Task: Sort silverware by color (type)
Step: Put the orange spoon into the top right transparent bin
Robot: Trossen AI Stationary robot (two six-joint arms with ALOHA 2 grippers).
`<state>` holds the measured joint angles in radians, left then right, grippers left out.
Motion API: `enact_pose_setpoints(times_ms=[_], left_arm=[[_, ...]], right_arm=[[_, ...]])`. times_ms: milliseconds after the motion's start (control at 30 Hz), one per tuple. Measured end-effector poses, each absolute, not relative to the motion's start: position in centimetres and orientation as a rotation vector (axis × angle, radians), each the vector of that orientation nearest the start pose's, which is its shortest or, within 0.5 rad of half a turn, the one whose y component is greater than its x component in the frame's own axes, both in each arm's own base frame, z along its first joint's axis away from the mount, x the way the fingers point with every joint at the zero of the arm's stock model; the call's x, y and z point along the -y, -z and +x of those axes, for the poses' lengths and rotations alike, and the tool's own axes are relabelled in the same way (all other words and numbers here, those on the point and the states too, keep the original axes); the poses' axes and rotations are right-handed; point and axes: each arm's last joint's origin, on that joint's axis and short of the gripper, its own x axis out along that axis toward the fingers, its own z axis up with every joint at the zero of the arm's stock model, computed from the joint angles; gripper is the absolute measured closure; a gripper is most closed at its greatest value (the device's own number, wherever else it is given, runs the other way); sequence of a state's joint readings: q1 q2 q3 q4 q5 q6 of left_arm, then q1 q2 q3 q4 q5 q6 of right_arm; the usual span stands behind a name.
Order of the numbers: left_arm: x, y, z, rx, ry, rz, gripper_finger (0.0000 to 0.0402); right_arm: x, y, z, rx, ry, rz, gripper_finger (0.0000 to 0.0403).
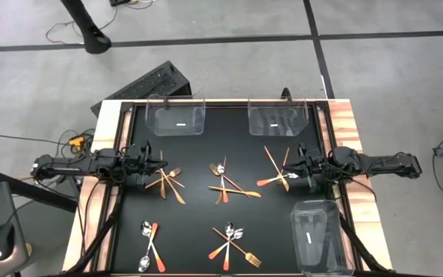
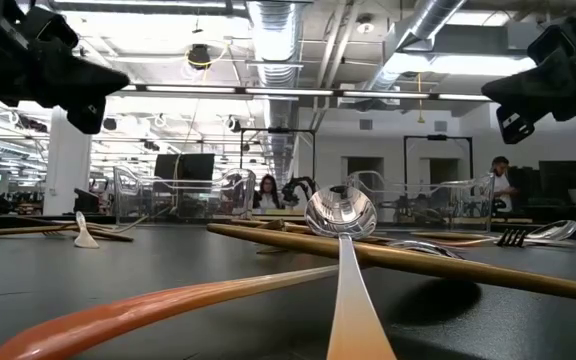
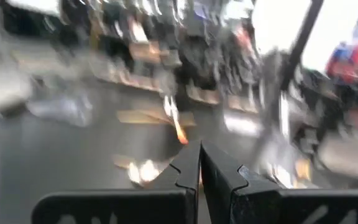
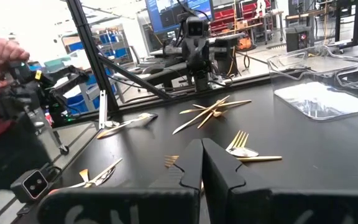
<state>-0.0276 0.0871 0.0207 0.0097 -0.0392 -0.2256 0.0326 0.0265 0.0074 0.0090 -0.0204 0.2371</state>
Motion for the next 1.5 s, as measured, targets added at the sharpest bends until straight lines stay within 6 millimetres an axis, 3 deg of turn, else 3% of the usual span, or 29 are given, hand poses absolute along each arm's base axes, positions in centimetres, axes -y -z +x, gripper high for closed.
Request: enact_pose_setpoints(times_ms=[233,633,700,867,933,1100,1200,1400,1500], left_arm=[[0.4,-14.7,11.1,-0.254,0.021,-0.227,0.04],[0.3,-13.8,11.5,-0.347,-0.025,-0.219,0.04],[0.3,-13.8,11.5,-0.348,-0.025,-0.219,0.04],[0.3,-13.8,11.5,-0.345,-0.029,-0.219,0.04],[0.2,-14.1,11.6,-0.313,-0.047,-0.244,0.04],[0.2,-14.9,11.9,-0.212,-0.071,-0.539,0.04],[0.2,-15.1,11.9,-0.186,-0.092,-0.665,0.04],[-0.1,-14.8,11.8,-0.171,-0.209,-0.789,0.04],[-0.3,-14.9,11.8,-0.133,-0.273,-0.856,0.04]], right_arm=[[-0.4,-16.5,9.9,-0.016,-0.05,0.237,0.0372],[0.0,-16.8,9.9,0.023,0.033,0.082,0.0372],[0.2,-17.0,9.9,0.056,0.073,0.206,0.0372],[0.7,-17.4,9.8,0.158,0.137,0.893,0.0372],[0.8,-17.1,9.8,0.169,0.168,1.078,0.0372],[1.5,-16.9,9.8,0.316,0.368,1.258,0.0372],[1.7,-17.1,9.9,0.367,0.416,1.256,0.0372],[1.3,-17.6,10.9,0.205,0.311,1.269,0.0372],[1.0,-19.7,11.9,0.17,0.306,1.22,0.0372]])
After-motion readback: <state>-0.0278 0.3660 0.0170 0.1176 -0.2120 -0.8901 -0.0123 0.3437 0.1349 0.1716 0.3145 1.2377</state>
